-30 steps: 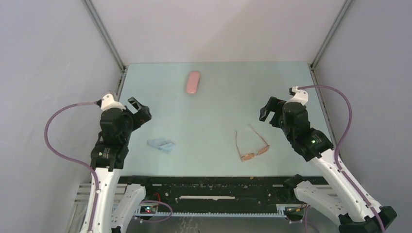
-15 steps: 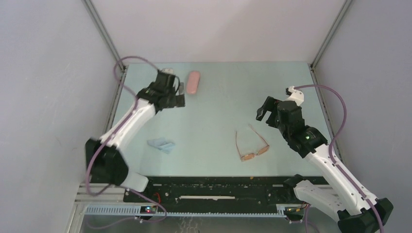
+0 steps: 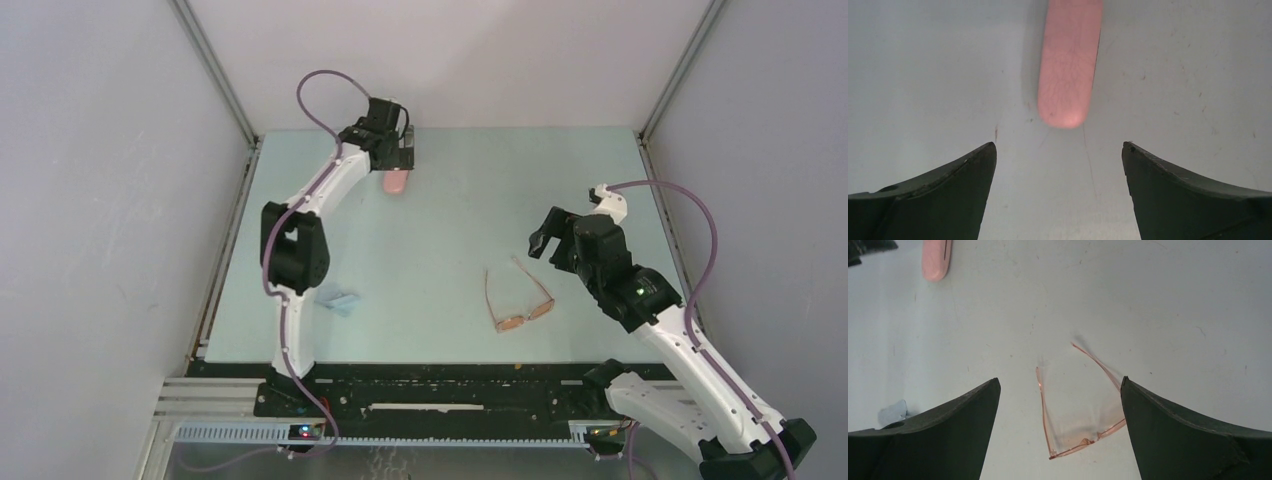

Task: Organize the sunglasses
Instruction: Move the sunglasses case at the center of the board.

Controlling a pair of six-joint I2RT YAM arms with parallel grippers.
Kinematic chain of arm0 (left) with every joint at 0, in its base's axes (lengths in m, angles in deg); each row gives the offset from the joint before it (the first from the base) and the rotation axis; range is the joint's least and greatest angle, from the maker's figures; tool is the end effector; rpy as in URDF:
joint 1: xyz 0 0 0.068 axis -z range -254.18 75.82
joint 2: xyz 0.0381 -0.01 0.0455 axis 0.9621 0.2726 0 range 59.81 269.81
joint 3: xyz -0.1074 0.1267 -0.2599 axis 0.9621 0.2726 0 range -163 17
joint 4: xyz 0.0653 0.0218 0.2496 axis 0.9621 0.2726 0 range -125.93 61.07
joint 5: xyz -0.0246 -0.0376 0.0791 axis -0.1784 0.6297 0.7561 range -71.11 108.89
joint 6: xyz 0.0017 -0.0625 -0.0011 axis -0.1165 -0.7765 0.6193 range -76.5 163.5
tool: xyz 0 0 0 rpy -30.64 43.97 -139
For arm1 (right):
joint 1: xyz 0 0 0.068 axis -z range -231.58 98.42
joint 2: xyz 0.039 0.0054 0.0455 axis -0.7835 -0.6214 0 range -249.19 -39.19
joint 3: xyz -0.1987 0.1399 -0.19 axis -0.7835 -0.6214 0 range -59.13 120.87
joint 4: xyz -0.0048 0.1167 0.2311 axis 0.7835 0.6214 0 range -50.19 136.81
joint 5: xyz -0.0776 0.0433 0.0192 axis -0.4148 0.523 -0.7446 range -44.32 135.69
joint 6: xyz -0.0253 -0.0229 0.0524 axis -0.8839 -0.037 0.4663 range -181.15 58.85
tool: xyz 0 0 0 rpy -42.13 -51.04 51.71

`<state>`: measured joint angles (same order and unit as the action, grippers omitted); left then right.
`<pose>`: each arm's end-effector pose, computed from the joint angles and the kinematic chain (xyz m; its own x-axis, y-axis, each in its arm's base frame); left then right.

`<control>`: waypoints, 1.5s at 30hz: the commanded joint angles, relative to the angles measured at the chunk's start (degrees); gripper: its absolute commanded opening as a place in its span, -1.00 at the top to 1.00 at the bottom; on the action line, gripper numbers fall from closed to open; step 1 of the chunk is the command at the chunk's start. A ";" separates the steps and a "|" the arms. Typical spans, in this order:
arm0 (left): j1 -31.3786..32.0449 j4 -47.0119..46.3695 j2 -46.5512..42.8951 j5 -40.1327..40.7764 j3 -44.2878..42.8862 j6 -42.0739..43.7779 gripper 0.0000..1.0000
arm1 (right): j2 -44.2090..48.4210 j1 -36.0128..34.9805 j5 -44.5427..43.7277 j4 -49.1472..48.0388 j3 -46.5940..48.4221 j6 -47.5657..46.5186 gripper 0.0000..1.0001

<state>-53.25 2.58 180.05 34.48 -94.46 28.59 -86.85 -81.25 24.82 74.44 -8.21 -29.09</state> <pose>0.4729 -0.1671 0.3075 -0.7079 0.0054 -0.7063 -0.0087 0.9998 0.0163 0.1450 0.0631 0.3478 -0.4887 0.2925 -0.8220 0.0720 0.9524 0.2961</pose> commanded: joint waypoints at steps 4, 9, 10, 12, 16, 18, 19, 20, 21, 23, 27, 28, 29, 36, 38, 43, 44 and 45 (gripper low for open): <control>-1.29 -0.37 10.13 -3.55 -12.57 0.96 -1.00 | 0.86 -0.50 1.24 3.32 -0.11 -0.73 -0.99; -2.40 -1.71 13.23 -5.84 -14.63 -0.06 -1.00 | 0.39 -0.55 1.69 2.90 -0.11 -0.53 -0.99; -2.72 -1.37 14.05 -6.55 -15.49 -0.48 -1.00 | 0.19 -0.51 1.70 2.75 -0.11 -0.57 -0.99; -3.37 -0.54 16.01 -8.31 -17.52 -1.93 -1.00 | -0.31 -0.60 1.95 2.43 -0.11 -0.82 -0.99; -4.97 0.64 20.29 -12.19 -21.54 -4.89 -1.00 | -1.05 -0.50 2.12 1.88 0.12 -0.86 -0.99; -5.70 1.37 21.64 -14.15 -23.19 -5.34 -0.99 | -1.48 -0.53 2.31 2.26 0.55 -0.58 -0.99; -5.92 1.72 22.12 -14.76 -23.95 -5.50 -1.00 | -1.63 -0.57 2.24 2.47 0.65 -0.39 -0.99; -5.98 1.78 22.35 -14.94 -24.36 -5.49 -1.00 | -1.75 -0.56 2.16 2.72 0.67 -0.15 -0.99; -5.94 1.83 22.44 -15.11 -24.41 -5.23 -1.00 | -1.92 -0.56 2.02 2.95 0.68 0.13 -0.99; -5.77 2.04 22.77 -15.16 -24.47 -5.02 -1.00 | -2.49 -0.57 1.90 3.00 0.68 0.41 -0.99; -5.24 3.42 23.83 -17.26 -24.15 -6.17 -1.00 | -3.22 -0.61 2.76 2.41 0.68 0.69 -0.99; -5.01 3.84 24.15 -17.42 -24.08 -6.04 -1.00 | -3.31 -0.59 3.04 2.25 0.68 0.85 -0.99; -4.76 4.10 24.30 -16.98 -23.95 -5.90 -1.00 | -3.39 -0.69 3.27 2.28 0.68 1.04 -0.99; -4.25 3.85 24.69 -14.72 -23.38 -5.68 -0.78 | -3.18 -0.96 2.42 4.01 0.68 2.36 -0.98; -4.23 3.60 24.66 -14.76 -23.30 -5.53 -0.62 | -2.99 -0.92 2.09 5.08 0.68 3.05 -0.98; -4.23 3.49 23.44 -15.15 -22.09 -4.98 -0.28 | -1.92 -0.97 2.04 6.30 0.65 3.88 -0.96; -4.23 3.57 22.66 -16.71 -21.41 -4.72 -0.24 | -1.59 -1.00 2.05 6.43 0.67 4.06 -0.96; -4.23 3.53 21.51 -17.09 -20.35 -4.60 -0.20 | -1.21 -1.00 1.94 6.63 0.68 4.19 -0.96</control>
<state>-57.43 6.51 204.95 19.66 -114.72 23.54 -89.99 -81.69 28.01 79.82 -8.21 -26.82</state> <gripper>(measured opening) 0.668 0.982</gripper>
